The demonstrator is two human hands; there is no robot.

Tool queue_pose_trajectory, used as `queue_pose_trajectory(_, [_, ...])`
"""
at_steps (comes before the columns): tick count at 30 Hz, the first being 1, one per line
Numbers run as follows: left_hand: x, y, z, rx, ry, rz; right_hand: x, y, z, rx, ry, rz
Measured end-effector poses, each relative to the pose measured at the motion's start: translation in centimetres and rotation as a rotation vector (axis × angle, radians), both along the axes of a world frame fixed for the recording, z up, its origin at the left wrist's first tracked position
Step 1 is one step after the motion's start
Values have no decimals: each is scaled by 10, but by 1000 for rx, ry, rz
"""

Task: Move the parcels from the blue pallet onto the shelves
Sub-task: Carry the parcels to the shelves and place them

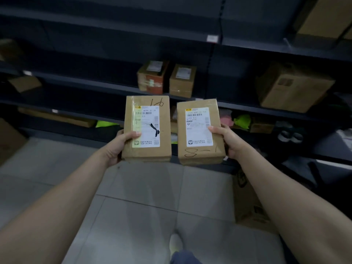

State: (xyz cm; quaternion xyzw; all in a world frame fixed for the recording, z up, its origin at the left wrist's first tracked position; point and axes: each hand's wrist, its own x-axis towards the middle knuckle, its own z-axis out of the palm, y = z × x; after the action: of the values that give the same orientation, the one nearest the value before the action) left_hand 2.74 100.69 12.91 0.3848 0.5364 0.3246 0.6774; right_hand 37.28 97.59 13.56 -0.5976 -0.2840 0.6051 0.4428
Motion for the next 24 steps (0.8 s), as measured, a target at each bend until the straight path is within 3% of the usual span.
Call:
queue_pose_trajectory(13, [-68,127,-15,-34,23,157,-52,174,3,-33,-49,119])
queue_pose_trajectory(24, [-161,240,17,15,18,-25,-149,239,24,-12,-60,103])
